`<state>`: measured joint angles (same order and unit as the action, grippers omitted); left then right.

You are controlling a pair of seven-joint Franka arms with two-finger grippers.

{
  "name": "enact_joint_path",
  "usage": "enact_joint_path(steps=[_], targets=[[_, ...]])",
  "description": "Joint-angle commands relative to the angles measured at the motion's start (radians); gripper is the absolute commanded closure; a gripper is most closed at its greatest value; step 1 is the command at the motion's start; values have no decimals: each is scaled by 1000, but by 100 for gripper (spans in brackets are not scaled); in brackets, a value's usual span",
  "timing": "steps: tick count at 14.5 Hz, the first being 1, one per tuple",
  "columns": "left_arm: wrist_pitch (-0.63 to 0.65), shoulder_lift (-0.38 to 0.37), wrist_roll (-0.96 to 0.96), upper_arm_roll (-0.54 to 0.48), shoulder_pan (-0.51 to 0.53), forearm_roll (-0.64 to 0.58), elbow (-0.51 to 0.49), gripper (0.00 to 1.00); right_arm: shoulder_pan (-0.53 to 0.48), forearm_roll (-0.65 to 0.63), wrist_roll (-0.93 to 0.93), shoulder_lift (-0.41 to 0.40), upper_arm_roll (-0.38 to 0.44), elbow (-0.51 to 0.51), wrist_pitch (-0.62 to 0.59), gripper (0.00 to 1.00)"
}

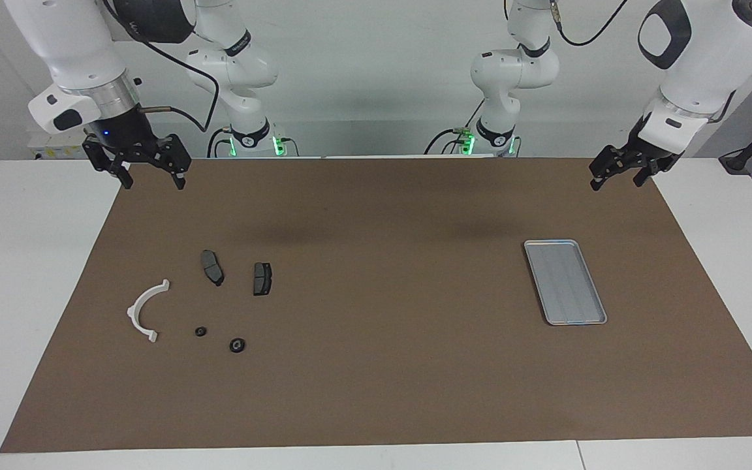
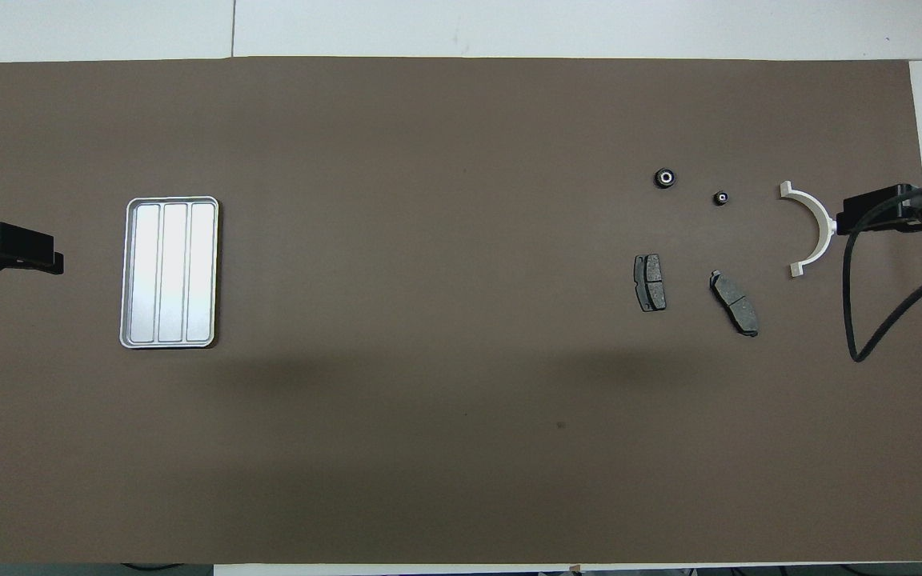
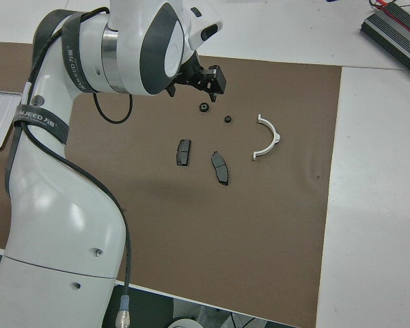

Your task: Pick bearing gear from pile to tray

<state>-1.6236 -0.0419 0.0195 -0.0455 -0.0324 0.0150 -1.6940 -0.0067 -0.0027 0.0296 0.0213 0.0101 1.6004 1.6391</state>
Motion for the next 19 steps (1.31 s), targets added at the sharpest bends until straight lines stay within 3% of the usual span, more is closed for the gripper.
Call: enact_joint_path(steps=[1, 14, 19], targets=[[-9, -10, -13, 1, 3, -12, -7, 0, -15, 21, -27, 9, -6, 9, 16, 0], [-9, -10, -4, 3, -1, -12, -10, 0, -7, 16, -27, 5, -12, 16, 16, 0], [-4, -13, -4, 4, -9, -12, -10, 0, -2, 20, -25, -82, -12, 1, 44, 0]])
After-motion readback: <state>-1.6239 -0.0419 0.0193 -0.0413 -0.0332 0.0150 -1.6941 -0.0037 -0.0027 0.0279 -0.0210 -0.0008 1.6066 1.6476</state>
